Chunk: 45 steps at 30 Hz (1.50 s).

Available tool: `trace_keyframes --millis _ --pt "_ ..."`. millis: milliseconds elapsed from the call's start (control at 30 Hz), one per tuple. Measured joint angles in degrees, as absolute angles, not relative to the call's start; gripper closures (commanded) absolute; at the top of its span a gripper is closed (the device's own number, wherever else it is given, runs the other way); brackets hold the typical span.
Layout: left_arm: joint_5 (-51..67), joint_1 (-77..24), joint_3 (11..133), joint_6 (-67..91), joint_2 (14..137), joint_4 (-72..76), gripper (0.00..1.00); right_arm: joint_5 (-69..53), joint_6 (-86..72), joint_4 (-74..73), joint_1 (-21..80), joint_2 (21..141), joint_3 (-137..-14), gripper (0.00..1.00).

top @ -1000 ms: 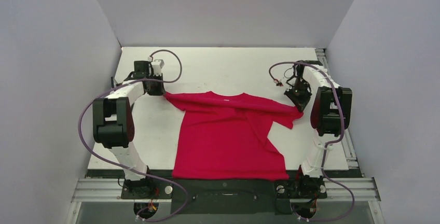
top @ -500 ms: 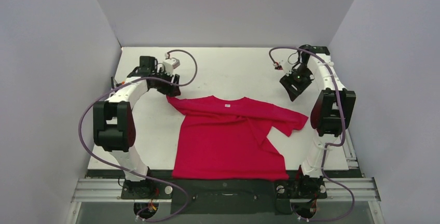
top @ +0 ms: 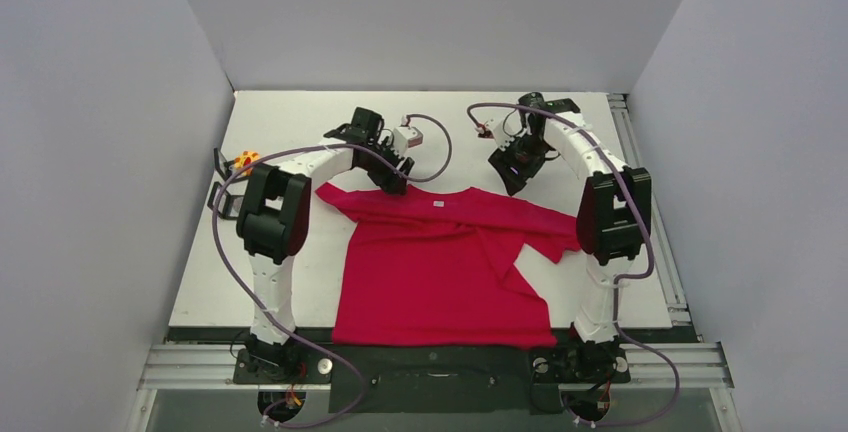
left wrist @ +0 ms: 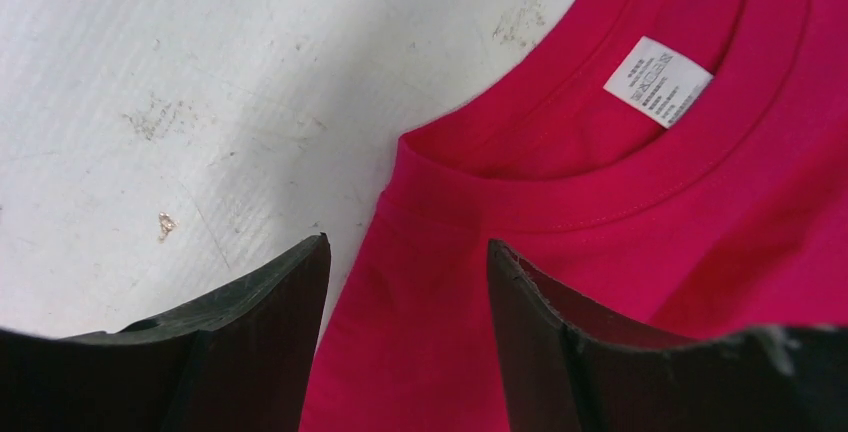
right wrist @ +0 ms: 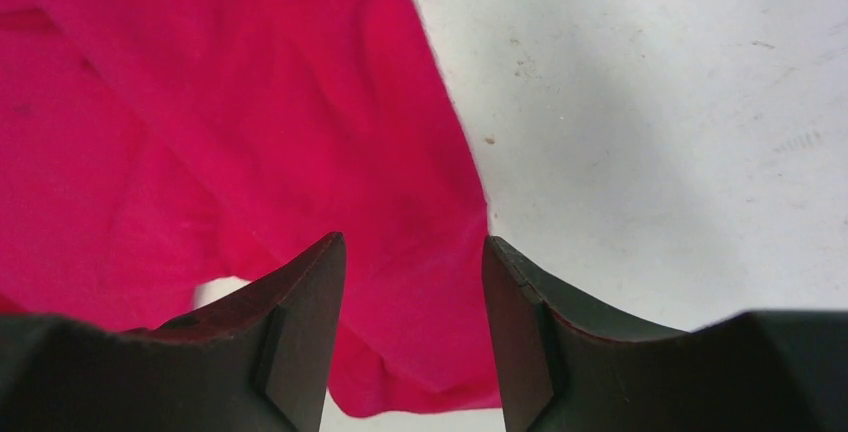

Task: Remove the brooch from the garment
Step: Flatten out the clothes at the center of the board.

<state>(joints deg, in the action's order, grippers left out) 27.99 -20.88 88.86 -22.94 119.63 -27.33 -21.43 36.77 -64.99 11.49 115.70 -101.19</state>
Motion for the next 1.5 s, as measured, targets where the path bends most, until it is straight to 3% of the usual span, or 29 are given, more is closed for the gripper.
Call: trace_keyframes --millis 233,433,633,667,1133,1500 --pt "22.8 -23.2 89.5 -25.5 121.0 -29.8 0.49 -18.5 34.7 -59.9 12.2 119.9 -98.2 0.55" --pt "18.2 -25.0 89.3 -29.4 121.1 -30.6 0.67 -15.1 34.4 -59.2 12.9 122.4 -97.4 0.58" --pt "15.0 -24.6 89.3 -31.9 121.4 -29.8 0.97 -10.5 33.9 -57.8 13.6 122.9 -94.4 0.90" --pt "14.9 -24.5 89.3 -32.2 121.6 -29.5 1.00 -9.8 33.8 -57.7 13.7 123.1 -94.7 1.00" --pt "12.8 -20.2 99.6 -31.4 128.6 -21.2 1.00 -4.6 30.9 -55.2 9.7 131.9 -114.9 1.00" --pt "7.5 -19.8 117.3 -32.4 141.7 -14.4 1.00 2.3 27.6 -44.6 9.1 134.4 -117.3 1.00"
